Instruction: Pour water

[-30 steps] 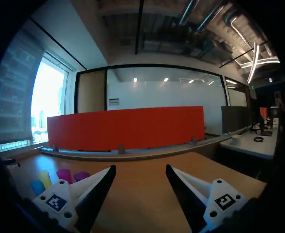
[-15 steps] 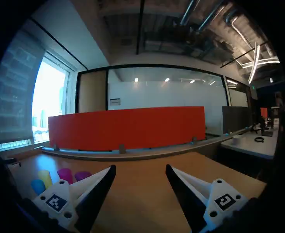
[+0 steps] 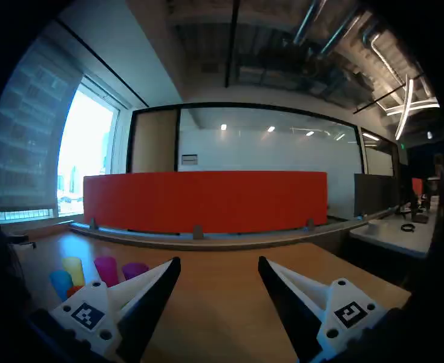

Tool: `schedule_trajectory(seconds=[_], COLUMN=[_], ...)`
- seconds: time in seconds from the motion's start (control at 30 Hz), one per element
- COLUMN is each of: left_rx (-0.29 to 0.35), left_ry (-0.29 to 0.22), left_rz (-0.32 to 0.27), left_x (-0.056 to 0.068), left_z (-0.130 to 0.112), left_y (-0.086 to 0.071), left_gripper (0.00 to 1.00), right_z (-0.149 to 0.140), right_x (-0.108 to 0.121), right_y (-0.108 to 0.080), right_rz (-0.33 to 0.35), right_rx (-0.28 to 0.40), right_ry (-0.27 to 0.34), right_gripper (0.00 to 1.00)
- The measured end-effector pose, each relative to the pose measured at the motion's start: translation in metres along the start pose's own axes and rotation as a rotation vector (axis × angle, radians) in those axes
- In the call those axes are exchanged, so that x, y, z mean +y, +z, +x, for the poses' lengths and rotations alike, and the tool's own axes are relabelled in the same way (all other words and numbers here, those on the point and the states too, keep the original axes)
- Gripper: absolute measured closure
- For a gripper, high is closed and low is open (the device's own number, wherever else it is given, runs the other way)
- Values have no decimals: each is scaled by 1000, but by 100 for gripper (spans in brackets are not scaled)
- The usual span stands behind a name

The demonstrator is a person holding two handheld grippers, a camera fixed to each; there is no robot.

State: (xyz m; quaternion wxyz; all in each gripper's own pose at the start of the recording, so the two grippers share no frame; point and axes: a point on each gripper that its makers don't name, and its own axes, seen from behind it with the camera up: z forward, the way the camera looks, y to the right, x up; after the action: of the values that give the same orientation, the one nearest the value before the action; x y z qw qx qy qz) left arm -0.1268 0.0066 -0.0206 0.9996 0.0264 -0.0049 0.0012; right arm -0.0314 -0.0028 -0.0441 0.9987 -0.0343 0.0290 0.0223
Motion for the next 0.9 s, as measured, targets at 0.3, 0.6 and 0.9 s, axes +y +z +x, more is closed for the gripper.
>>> schedule_trajectory(seconds=[0.3, 0.6, 0.9], left_rx=[0, 0, 0], left_ry=[0, 0, 0], left_rz=[0, 0, 0], left_x=[-1, -1, -2], left_z=[0, 0, 0], left_y=[0, 0, 0], left_gripper=[1, 1, 1], right_z=[-26, -43, -47], right_x=[-5, -6, -15], right_y=[6, 13, 17], right_rz=[22, 37, 49], right_rx=[-16, -15, -1], right_ry=[-3, 79, 81], right_gripper=[1, 1, 1])
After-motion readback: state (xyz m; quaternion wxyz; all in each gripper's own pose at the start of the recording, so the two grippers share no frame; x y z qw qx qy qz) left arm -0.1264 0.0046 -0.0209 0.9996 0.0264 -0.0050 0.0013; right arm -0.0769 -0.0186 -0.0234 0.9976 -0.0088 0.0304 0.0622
